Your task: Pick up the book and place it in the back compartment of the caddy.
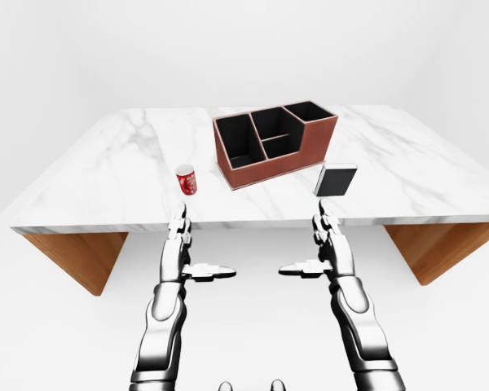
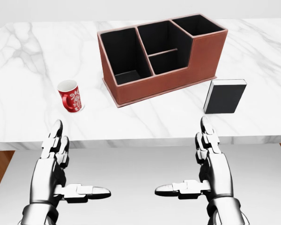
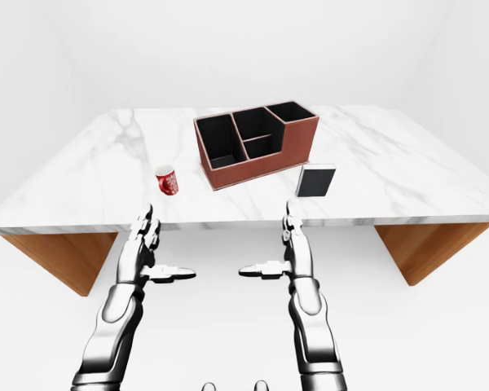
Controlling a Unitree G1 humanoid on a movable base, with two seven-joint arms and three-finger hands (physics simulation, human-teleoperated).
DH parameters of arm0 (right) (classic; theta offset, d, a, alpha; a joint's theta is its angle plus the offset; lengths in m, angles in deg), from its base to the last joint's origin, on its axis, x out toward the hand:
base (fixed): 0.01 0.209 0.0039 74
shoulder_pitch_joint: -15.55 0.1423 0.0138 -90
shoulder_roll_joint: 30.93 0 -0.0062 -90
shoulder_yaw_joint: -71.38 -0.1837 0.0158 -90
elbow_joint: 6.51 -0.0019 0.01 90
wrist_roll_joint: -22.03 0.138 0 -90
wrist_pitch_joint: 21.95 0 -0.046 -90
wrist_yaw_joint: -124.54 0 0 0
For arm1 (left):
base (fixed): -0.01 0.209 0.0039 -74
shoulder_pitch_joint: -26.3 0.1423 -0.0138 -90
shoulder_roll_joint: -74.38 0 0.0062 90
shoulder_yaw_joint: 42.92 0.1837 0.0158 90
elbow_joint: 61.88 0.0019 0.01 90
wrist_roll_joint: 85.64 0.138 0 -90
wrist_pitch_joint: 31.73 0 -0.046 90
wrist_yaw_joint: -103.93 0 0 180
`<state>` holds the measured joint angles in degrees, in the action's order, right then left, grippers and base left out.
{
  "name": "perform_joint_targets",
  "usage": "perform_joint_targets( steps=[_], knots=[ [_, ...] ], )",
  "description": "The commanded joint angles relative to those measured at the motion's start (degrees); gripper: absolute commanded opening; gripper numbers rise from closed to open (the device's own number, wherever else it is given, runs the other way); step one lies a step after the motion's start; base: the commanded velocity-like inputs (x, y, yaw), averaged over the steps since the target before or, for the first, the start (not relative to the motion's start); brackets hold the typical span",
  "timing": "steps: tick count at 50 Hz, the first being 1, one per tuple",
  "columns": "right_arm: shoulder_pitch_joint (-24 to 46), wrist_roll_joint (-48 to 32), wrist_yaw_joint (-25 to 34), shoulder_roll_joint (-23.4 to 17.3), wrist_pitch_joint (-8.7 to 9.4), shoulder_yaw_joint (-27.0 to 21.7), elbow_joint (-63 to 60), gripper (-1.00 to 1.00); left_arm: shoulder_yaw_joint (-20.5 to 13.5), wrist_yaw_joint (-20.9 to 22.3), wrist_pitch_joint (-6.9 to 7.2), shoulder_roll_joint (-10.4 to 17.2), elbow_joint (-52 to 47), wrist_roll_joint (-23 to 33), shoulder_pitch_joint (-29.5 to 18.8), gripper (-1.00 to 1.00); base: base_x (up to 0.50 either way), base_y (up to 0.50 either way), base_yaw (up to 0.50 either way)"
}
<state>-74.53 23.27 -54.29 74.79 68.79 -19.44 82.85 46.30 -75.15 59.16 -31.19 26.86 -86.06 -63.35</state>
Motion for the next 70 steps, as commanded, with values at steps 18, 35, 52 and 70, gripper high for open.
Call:
perform_joint_targets(
  steps=[18, 35, 52, 70],
  knots=[
    [-1.87, 3.78, 2.38, -1.21, 4.27, -2.95, -18.09, 1.00, -3.87, 4.68, 4.10, 1.55, -23.25, -1.61, 2.89, 1.00, 0.00, 0.00, 0.00],
    [-1.26, 3.47, 2.98, -2.19, 4.27, -6.01, -26.10, 1.00, -7.46, 6.20, 4.10, 2.36, -28.81, -3.08, 1.04, 1.00, 0.00, 0.00, 0.00],
    [-0.59, 5.14, 4.09, -2.94, 4.27, -9.82, -34.34, 1.00, -7.88, 6.23, 4.10, 2.45, -29.50, -3.43, 0.98, 1.00, 0.00, 0.00, 0.00],
    [-2.35, 4.90, 8.23, -2.88, 4.27, -9.86, -34.78, 1.00, -7.91, 6.17, 4.10, 2.52, -29.04, -3.49, 0.80, 1.00, 0.43, 0.00, 0.00]
  ],
)
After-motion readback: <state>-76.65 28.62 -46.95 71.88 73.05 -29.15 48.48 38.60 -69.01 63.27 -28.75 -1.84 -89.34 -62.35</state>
